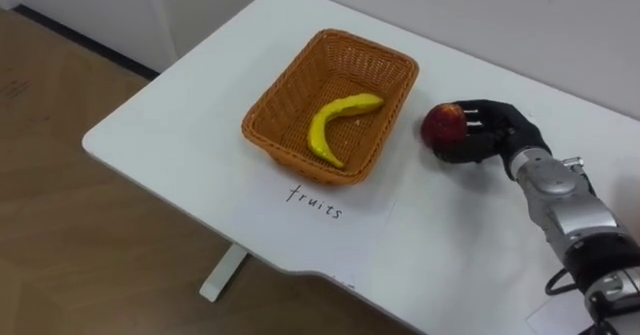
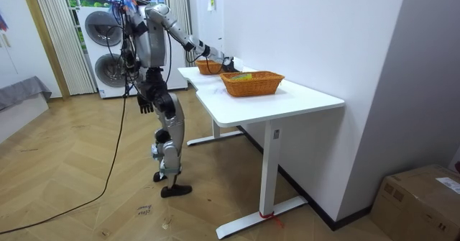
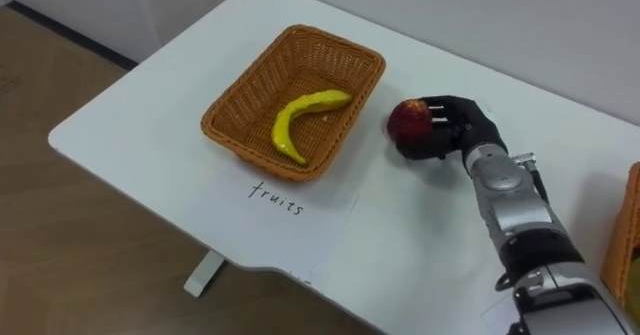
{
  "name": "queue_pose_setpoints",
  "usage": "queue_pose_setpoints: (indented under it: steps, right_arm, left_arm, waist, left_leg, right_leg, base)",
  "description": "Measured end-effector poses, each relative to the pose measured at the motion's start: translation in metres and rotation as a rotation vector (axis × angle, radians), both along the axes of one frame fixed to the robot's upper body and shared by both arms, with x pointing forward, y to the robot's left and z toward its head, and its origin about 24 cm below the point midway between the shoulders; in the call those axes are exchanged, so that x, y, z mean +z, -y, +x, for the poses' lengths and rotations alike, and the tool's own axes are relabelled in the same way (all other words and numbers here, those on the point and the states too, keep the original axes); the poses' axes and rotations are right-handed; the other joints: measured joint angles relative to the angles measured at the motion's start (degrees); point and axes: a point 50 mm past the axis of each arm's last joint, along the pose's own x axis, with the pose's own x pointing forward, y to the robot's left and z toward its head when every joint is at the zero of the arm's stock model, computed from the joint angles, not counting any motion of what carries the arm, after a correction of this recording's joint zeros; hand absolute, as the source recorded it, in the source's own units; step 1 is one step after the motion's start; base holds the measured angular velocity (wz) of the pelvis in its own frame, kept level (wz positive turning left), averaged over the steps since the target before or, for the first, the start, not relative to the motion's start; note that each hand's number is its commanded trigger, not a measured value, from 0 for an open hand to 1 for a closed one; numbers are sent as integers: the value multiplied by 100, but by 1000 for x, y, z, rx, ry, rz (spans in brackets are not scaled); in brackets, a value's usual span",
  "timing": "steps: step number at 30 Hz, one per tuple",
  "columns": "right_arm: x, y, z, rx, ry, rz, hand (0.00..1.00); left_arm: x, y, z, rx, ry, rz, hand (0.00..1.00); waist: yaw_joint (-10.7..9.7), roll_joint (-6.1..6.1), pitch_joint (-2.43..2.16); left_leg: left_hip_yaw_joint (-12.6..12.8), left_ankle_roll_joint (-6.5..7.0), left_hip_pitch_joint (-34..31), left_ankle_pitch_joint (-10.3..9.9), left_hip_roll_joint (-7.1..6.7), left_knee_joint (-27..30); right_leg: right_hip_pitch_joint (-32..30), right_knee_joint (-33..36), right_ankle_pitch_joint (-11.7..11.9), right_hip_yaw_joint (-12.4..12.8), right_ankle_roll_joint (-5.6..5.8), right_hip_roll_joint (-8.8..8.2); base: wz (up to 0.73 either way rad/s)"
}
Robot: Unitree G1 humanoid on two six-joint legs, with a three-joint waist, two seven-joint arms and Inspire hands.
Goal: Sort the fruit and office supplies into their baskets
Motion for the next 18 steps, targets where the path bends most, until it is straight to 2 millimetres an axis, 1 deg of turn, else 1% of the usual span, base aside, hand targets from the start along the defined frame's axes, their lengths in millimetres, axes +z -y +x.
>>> queue_pose_setpoints:
  steps: [3,4,5,6,8,10,12,18]
  right_arm:
    - [7,0,3,-16,30,-3,100]
    - [13,-1,5,-17,60,1,100]
    - [15,-1,6,-22,77,4,100]
    - [19,0,5,-35,103,8,100]
    - [25,-1,4,-36,144,-17,100]
    - [35,-4,4,-26,200,-29,100]
    - [42,-6,4,-20,239,-37,100]
    - [60,-17,5,29,324,-35,100]
  left_arm:
    - [-1,-1,-3,19,-12,-1,0]
    - [-1,-1,-6,23,-19,0,0]
    - [-1,-1,-7,24,-22,0,0]
    - [-1,-1,-10,27,-29,1,0]
    - [-3,1,-13,33,-40,4,0]
    - [-4,3,-18,39,-58,1,0]
    - [-5,5,-16,39,-53,-4,0]
    - [-5,7,-19,46,-62,-9,0]
  waist:
    - [-111,1,-5]
    - [-166,1,-18]
    - [-181,4,-17]
    - [-207,15,-54]
    - [-220,43,-82]
    - [-253,67,-89]
    - [-267,65,-89]
    - [-255,42,-87]
  left_leg:
    - [1,4,63,-1,-4,6]
    - [4,3,86,-1,-4,6]
    - [5,3,117,-1,-3,2]
    - [6,4,188,-2,-2,-19]
    - [29,4,311,-1,1,-74]
    - [35,4,371,-2,0,-81]
    - [43,4,393,-2,-1,-81]
    - [52,5,445,-2,-10,-82]
  right_leg:
    - [72,-15,-3,19,6,3]
    - [108,-44,-1,26,7,10]
    - [143,-58,2,30,9,16]
    - [200,-67,2,35,10,18]
    - [294,-72,0,42,13,14]
    - [359,-86,-5,43,21,13]
    - [379,-86,-15,52,26,9]
    - [427,-90,-52,94,45,6]
  base:
    - [1]
    - [0]
    - [0]
    - [0]
    - [-5]
    - [0]
    - [-2]
    - [-1]
